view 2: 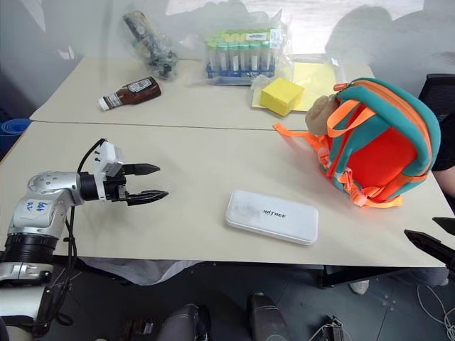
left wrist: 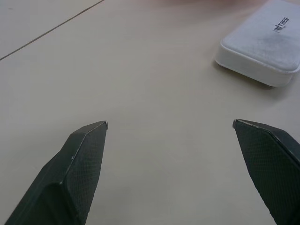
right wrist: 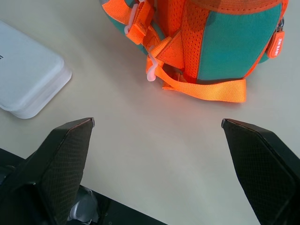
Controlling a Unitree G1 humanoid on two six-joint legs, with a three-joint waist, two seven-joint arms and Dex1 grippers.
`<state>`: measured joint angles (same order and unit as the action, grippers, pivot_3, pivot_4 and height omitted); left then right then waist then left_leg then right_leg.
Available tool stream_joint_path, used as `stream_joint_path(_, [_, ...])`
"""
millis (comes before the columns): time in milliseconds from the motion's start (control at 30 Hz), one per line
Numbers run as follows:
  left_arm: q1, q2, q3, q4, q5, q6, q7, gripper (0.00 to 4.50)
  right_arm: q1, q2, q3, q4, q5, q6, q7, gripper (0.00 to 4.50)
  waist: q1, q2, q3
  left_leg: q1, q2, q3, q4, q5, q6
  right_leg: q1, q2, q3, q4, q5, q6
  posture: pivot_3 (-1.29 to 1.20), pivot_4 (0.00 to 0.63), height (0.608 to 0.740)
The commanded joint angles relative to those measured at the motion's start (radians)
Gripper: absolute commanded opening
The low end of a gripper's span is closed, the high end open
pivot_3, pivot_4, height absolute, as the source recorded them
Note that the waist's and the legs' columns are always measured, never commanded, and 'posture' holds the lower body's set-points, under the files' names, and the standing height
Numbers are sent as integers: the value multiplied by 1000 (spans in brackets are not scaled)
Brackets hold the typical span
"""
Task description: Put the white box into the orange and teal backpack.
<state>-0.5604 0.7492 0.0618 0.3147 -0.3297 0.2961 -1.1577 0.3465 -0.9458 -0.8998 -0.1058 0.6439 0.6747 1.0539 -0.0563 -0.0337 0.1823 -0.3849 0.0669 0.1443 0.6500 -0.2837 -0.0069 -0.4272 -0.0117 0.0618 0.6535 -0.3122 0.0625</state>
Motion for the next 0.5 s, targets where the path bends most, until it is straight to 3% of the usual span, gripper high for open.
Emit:
stream_joint_path(33, [-5,7,25,-33,-17,-2,-1,4500,-20,-10,-16,-11,3,-6,-15,4464,0,0,0,0,0,0,0,0,0,0,0,0,0,0,0,0,150,740])
stream_joint_path(500, [-9,-19,1,-87,-17,56,17,4500,-51,23,13,-74,-22,1,-96,4464,2,0,0,0,0,0,1,1,0,0,0,0,0,0,0,0,150,740])
